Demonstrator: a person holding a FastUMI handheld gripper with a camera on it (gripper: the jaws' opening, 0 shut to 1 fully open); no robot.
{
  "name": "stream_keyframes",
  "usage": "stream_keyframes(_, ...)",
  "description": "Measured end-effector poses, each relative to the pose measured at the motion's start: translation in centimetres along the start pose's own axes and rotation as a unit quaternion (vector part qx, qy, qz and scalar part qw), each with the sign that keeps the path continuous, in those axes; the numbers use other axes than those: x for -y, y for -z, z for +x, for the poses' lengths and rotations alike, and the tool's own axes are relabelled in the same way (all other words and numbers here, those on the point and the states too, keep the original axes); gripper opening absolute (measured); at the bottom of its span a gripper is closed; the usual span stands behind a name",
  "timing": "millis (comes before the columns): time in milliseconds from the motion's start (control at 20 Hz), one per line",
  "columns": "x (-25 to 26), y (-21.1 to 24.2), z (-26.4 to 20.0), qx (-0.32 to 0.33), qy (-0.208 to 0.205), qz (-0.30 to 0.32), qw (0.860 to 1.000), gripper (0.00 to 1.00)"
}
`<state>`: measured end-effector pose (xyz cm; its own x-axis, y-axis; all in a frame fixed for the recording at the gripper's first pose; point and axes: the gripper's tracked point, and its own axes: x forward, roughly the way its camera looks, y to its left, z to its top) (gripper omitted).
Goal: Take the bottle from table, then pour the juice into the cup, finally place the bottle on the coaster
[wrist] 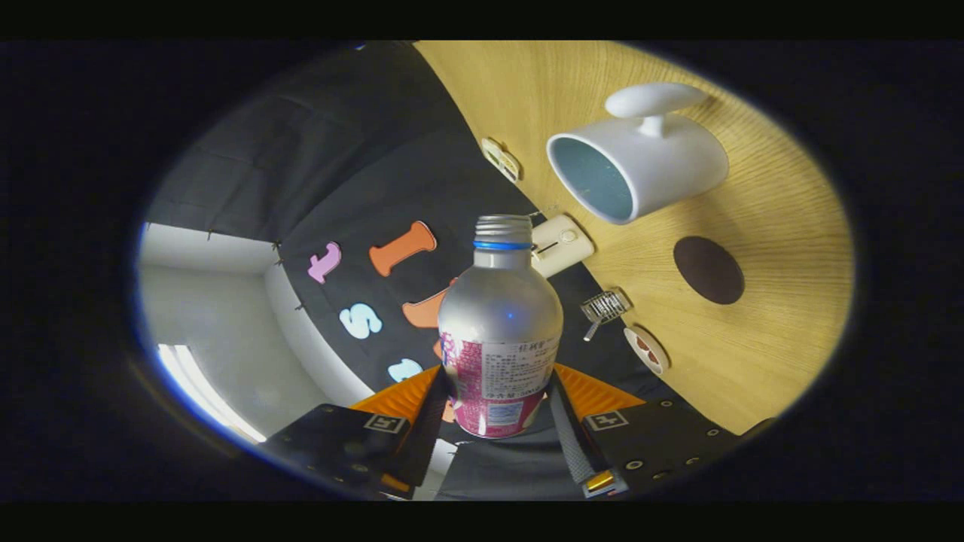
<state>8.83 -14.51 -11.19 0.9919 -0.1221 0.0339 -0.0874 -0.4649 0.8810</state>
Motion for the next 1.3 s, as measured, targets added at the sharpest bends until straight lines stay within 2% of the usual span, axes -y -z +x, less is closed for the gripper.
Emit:
stream_keyframes(150, 0.9, 0.5, 0.3, -0.007, 0.031, -0.066, 0.997, 0.71)
stream_keyframes(350, -0.1, 1.7, 0.5, -0.017, 0.021, -0.126, 0.992, 0.71)
stream_keyframes(500, -1.4, 2.7, 0.6, -0.026, -0.010, -0.159, 0.987, 0.71)
stream_keyframes(700, -2.1, 4.4, 1.3, -0.035, -0.028, -0.262, 0.964, 0.71)
stream_keyframes(800, -3.0, 4.5, 1.3, -0.036, -0.037, -0.317, 0.947, 0.71)
stream_keyframes(1050, -2.1, 3.7, 2.0, -0.026, -0.022, -0.440, 0.897, 0.71)
stream_keyframes(1150, -2.1, 3.5, 2.4, -0.023, -0.019, -0.507, 0.862, 0.71)
stream_keyframes(1300, -2.5, 3.2, 2.8, -0.017, -0.015, -0.609, 0.793, 0.71)
